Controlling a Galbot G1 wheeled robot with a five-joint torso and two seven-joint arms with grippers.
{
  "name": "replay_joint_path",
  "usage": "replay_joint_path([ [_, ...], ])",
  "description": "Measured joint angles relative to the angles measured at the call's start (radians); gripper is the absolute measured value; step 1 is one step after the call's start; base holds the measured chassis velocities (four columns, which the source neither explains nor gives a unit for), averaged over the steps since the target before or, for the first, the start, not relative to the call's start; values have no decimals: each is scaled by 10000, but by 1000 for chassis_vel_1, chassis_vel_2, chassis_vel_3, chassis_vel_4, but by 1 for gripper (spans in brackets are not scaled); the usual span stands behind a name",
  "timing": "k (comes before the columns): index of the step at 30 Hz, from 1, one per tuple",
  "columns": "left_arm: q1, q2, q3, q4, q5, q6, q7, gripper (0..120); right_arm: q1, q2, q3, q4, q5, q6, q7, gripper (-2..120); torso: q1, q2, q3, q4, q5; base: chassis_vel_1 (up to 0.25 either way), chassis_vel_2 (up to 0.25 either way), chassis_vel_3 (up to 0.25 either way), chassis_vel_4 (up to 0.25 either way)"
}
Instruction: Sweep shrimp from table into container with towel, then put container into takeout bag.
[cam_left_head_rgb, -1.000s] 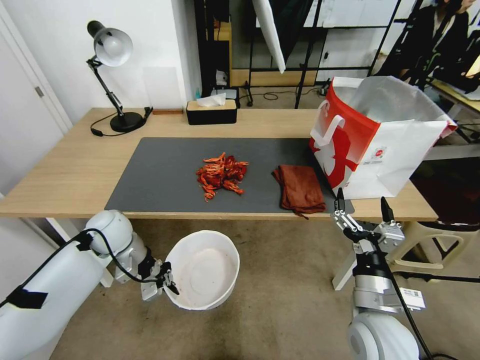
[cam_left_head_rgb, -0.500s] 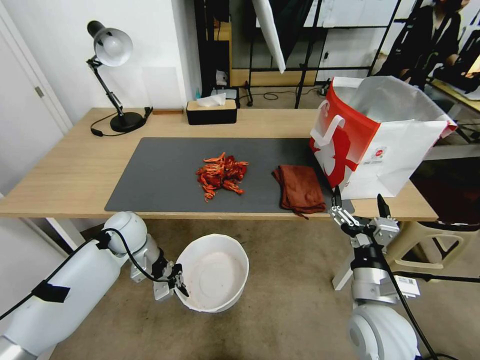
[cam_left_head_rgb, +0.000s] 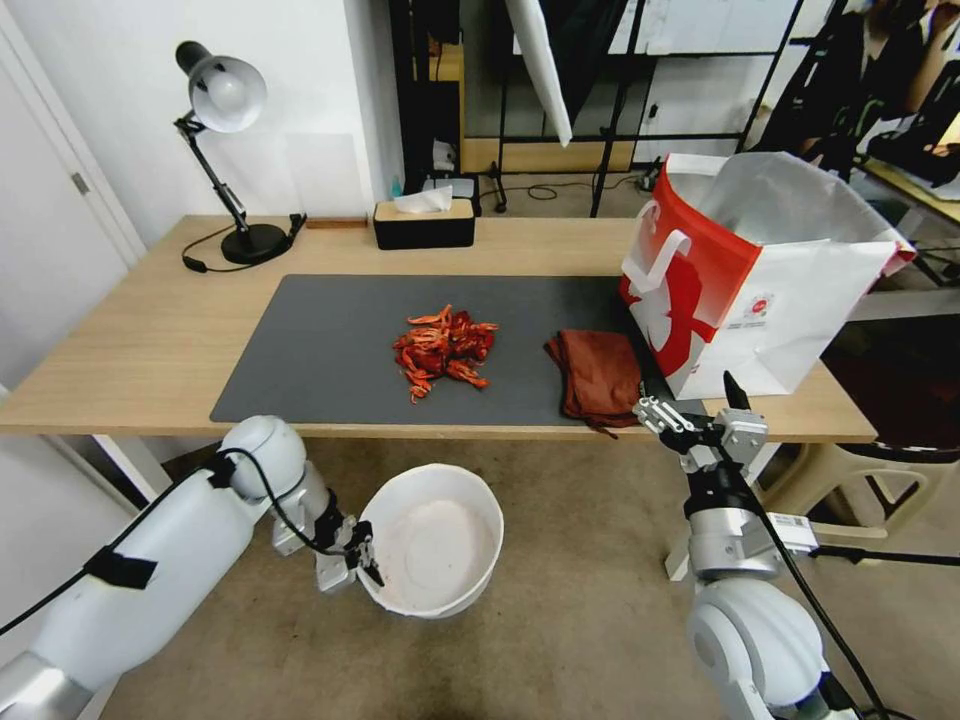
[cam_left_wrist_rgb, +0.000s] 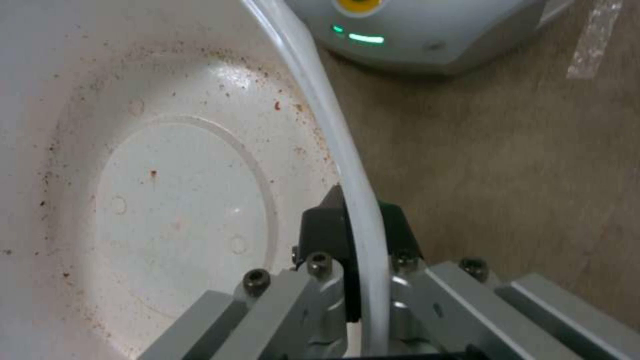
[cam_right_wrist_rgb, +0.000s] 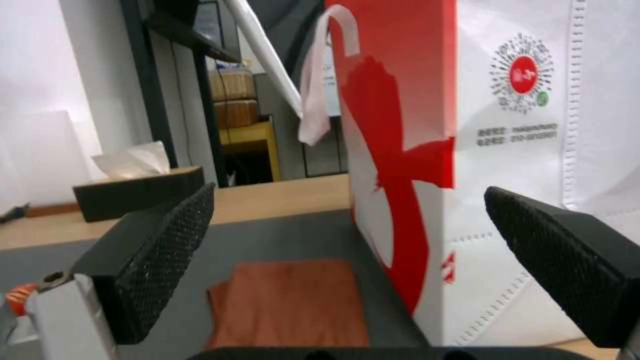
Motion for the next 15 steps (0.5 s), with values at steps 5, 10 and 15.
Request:
replay_joint_path([
  [5,-1152,-335,918,442,-19,0,0,0,-54,-142,229,36,135,-125,140,100,1,0,0,-11,-2,0,0,0,0],
  [10,-1720,-267,1370,547,-90,0,2,0,109,-298,248,-69,333,-259,232,100,0,0,0,-1,-4,0,0,0,0],
  [15,-1898,-18,1553,577,-233,0,4,0,379,-461,205,-186,599,-607,419,100,0,0,0,-2,-3,0,0,0,0],
])
